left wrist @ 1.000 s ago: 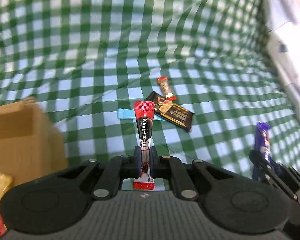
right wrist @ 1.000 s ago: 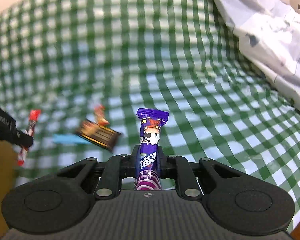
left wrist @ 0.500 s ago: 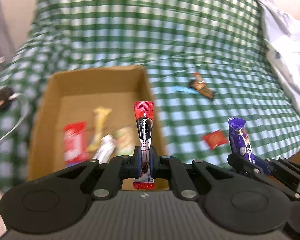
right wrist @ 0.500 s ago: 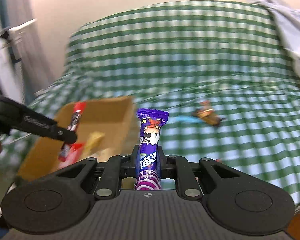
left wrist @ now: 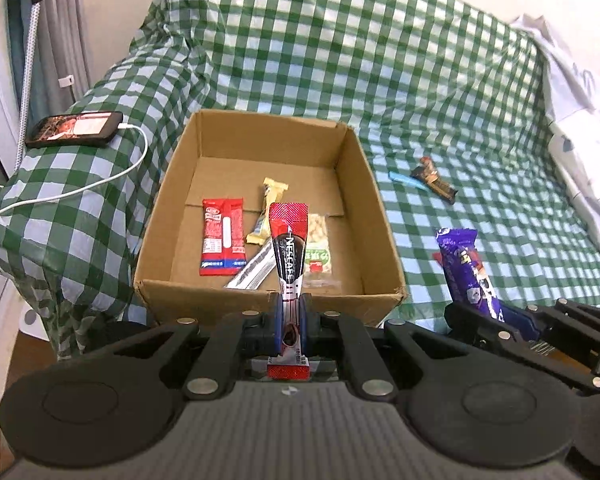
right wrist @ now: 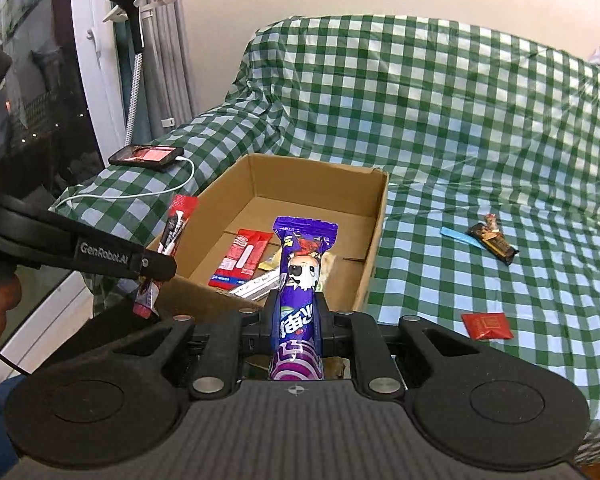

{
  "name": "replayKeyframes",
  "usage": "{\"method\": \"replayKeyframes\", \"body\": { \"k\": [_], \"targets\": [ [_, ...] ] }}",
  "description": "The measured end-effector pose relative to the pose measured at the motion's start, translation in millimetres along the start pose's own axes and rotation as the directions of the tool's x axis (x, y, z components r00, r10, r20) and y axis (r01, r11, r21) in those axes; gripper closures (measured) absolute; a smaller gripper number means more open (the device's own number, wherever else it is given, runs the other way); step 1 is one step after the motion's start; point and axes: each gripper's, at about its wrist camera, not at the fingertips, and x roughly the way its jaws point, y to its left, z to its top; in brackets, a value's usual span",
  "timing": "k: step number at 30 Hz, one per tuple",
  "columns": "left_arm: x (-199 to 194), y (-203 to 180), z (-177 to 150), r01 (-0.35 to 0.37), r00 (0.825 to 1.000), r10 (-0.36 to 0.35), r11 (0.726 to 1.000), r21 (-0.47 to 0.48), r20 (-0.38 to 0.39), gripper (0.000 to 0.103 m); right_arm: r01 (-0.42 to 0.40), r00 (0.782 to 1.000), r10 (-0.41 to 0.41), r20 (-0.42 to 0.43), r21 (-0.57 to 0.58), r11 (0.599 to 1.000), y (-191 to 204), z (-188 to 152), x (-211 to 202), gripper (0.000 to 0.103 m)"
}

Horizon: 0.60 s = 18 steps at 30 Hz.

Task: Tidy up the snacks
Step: 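Carry the Nescafe stick and purple candy bar over the box with both tools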

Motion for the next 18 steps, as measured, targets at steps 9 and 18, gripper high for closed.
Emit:
{"method": "replayKeyframes", "body": {
  "k": [9, 18],
  "targets": [
    [-13, 5, -4, 0.021, 0.999, -0.020, 1.000, -0.018, 0.036, 0.094, 0.036, 0.999, -0.036, 0.022, -0.027, 0.999, 9, -2, -13, 0.087],
    [-14, 7, -5, 0.024, 0.999, -0.023, 0.999, -0.022, 0.037, 0.095, 0.038, 0.999, -0.037, 0.021, -0.039, 0.999, 11, -1, -11, 0.087]
  ]
}}
